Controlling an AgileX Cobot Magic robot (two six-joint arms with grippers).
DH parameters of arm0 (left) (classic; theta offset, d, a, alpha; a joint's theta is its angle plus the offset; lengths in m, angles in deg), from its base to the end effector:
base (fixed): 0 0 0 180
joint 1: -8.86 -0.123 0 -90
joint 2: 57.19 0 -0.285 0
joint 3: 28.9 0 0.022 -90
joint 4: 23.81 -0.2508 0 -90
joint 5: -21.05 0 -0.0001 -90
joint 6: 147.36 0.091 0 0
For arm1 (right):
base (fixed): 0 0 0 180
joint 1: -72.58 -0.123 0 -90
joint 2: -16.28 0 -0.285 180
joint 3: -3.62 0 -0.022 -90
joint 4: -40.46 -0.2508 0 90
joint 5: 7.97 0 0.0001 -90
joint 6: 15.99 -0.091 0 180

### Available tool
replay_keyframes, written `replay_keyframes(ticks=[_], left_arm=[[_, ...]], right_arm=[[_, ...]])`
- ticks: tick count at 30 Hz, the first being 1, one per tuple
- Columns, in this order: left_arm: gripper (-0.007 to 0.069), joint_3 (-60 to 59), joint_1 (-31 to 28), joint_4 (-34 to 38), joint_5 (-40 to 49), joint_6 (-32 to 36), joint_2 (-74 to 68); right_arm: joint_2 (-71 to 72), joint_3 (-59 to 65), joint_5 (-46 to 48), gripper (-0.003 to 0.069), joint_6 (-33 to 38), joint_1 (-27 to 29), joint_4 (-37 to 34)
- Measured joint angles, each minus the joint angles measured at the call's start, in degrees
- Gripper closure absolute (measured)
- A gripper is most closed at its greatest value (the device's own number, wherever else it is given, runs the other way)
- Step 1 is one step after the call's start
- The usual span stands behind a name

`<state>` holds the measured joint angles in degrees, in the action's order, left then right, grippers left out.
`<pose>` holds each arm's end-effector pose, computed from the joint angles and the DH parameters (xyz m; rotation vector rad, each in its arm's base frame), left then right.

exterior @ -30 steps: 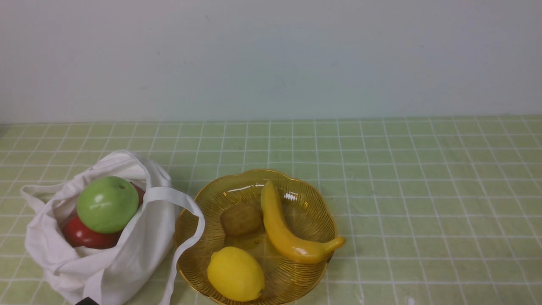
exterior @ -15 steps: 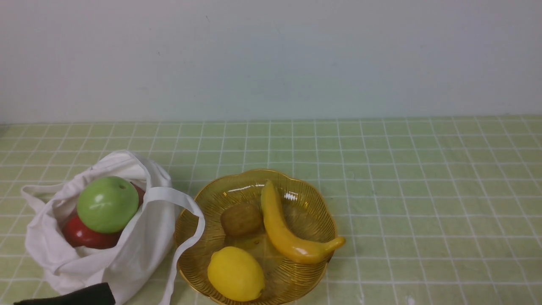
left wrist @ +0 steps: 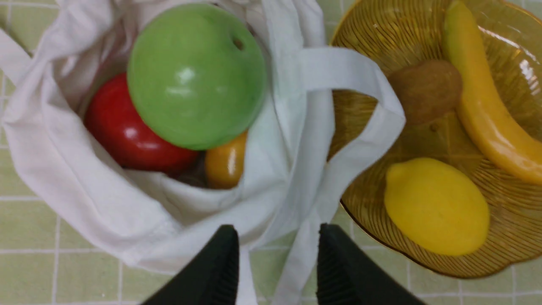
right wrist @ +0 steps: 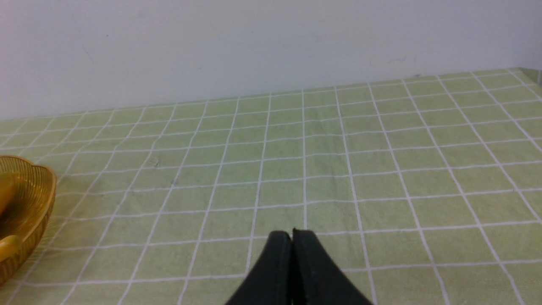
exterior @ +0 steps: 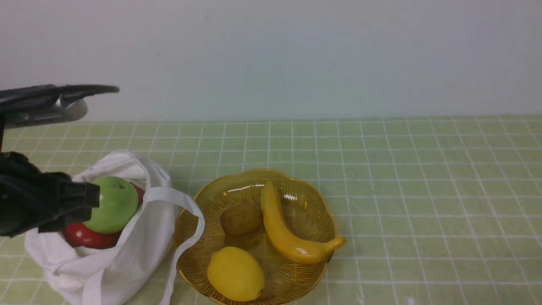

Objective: Take the fruit out of the bag on the green coffee tablecloth and place them on the plate.
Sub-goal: 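Reach into the white bag and grasp the apple with the left gripper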

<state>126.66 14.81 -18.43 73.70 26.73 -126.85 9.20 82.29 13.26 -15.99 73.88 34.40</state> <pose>0.2007 -0.0277 0.3184 -0.0436 2.5667 -0.1963 0.0527 0.0023 0.1722 0.0867 1.8640 0.0882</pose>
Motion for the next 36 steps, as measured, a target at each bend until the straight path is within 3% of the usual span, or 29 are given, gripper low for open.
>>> replay_keyframes(ticks=[1,2,3,4,10,18,36], left_arm=[[0.0343,0.1,0.0,0.0,-0.1,-0.1,-0.3],[0.027,0.9,0.0,-0.8,-1.0,-1.3,-2.5],[0.0251,1.1,0.0,-1.0,-1.5,-1.6,-2.9],[0.0146,1.5,0.0,-1.6,-3.5,-2.9,-5.4],[-0.004,1.8,0.0,-3.3,-9.7,-3.6,-10.1],[-0.0057,1.8,0.0,-6.9,-18.2,-3.4,-17.7],[-0.006,2.2,0.0,-10.7,-18.4,-2.5,-25.2]], right_arm=[[0.0,0.0,0.0,0.0673,0.0,0.0,0.0],[0.0,0.0,0.0,0.0673,0.0,0.0,0.0],[0.0,0.0,0.0,0.0673,0.0,0.0,0.0],[0.0,0.0,0.0,0.0673,0.0,0.0,0.0],[0.0,0.0,0.0,0.0673,0.0,0.0,0.0],[0.0,0.0,0.0,0.0673,0.0,0.0,0.0],[0.0,0.0,0.0,0.0673,0.0,0.0,0.0]])
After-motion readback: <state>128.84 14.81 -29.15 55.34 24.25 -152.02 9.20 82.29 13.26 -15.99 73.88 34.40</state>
